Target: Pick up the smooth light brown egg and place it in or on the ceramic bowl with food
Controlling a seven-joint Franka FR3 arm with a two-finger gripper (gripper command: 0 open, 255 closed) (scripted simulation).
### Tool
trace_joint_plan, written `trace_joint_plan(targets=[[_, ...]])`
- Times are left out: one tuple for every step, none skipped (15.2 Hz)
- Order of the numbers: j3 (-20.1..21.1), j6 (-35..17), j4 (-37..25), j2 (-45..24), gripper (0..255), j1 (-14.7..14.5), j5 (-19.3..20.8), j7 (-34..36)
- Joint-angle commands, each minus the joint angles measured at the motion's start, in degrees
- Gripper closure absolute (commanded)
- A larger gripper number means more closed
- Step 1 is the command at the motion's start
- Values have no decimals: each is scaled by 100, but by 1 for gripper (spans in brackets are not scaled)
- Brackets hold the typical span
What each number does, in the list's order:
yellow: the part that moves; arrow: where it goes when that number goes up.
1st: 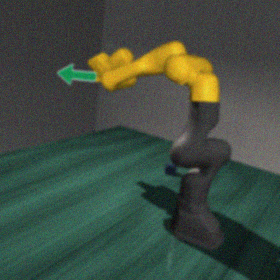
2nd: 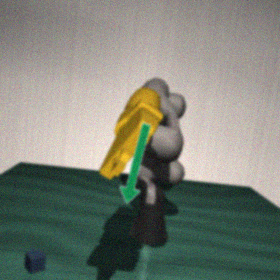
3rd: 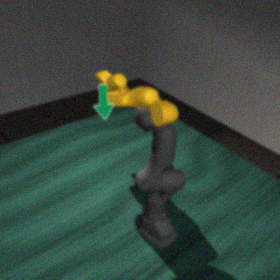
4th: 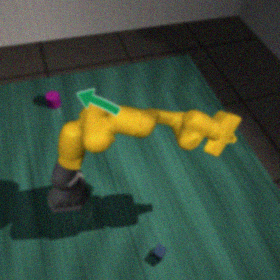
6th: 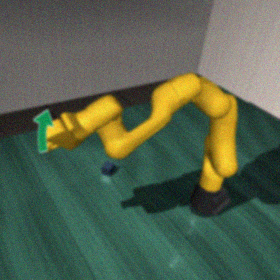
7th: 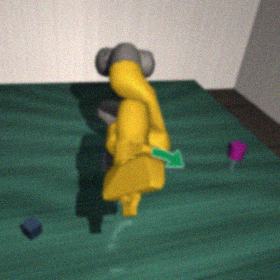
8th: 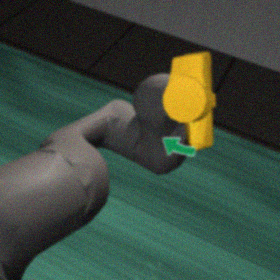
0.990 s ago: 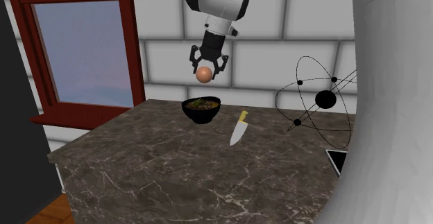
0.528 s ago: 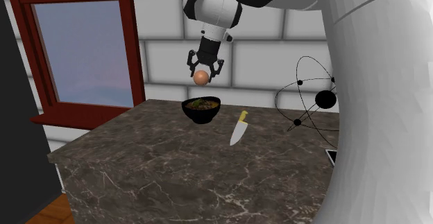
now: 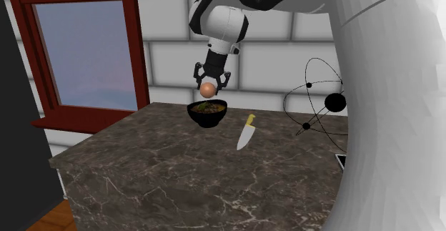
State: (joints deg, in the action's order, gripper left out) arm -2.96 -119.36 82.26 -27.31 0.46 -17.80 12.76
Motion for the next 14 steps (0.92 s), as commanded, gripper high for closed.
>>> trace_joint_plan(targets=[[8, -155, 111, -45, 255, 0, -24, -45], [8, -155, 112, -44, 255, -1, -24, -45], [8, -155, 112, -45, 255, -1, -24, -45], [8, -155, 111, -45, 255, -1, -24, -45], [8, -155, 111, -45, 255, -1, -24, -45], [8, -155, 111, -45, 255, -1, -24, -45], [8, -155, 111, -45, 255, 0, -24, -45], [8, -155, 111, -45, 255, 0, -24, -45], [8, -155, 111, -45, 255, 0, -24, -45], [8, -155, 111, -45, 0, 0, -24, -45], [8, -154, 111, -45, 0, 0, -24, -45], [8, -154, 110, -45, 0, 0, -24, -45], [8, -154, 111, -44, 0, 0, -24, -45], [8, -154, 111, -44, 0, 0, -24, -45]])
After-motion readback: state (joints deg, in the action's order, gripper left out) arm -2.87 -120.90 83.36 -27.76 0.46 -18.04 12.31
